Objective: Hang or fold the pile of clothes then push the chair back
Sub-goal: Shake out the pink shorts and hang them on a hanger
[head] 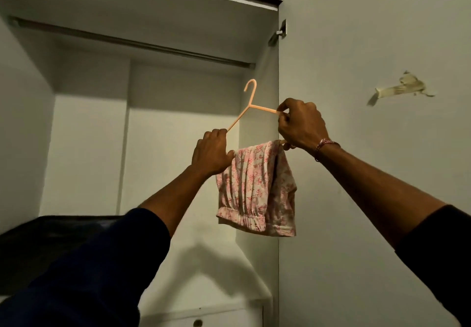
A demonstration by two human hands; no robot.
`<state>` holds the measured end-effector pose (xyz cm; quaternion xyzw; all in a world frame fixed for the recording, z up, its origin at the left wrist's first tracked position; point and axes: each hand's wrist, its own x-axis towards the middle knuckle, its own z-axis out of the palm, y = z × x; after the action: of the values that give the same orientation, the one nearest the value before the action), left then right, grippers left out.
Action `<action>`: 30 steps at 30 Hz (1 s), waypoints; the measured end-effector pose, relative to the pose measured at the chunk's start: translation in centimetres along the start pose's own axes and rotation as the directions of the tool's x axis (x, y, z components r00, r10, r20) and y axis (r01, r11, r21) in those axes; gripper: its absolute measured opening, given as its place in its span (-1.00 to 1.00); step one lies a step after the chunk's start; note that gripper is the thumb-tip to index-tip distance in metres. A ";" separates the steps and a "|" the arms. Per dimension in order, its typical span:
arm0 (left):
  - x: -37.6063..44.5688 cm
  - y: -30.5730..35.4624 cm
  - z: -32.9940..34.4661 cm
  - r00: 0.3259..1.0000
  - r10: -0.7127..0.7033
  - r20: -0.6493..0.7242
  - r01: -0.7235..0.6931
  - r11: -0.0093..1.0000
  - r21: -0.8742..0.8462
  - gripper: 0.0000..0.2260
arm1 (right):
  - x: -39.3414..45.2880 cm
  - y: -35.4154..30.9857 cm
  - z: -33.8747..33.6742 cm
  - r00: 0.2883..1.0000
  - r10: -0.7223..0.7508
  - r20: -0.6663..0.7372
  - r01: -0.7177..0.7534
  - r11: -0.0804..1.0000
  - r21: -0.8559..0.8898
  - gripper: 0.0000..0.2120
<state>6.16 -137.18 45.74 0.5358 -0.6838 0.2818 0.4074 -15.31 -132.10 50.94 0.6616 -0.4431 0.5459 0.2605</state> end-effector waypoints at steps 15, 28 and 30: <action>16.9 -5.0 8.1 0.990 0.069 -0.127 -0.064 0.997 0.048 -0.40 | 15.7 5.8 13.0 0.993 -0.077 -0.091 0.068 0.993 -0.099 -0.78; 31.8 -10.6 14.4 0.956 0.200 -0.215 -0.188 0.979 0.073 -0.37 | 29.7 5.5 21.6 0.978 -0.125 -0.170 0.087 0.972 -0.219 -0.80; 33.3 -11.5 15.2 0.953 0.215 -0.214 -0.205 0.976 0.071 -0.37 | 31.2 5.5 22.5 0.979 -0.114 -0.170 0.075 0.972 -0.222 -0.80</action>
<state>10.24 -169.55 66.04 0.4351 -0.6806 0.3973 0.4354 -8.71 -162.80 73.84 0.5975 -0.4417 0.5401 0.3953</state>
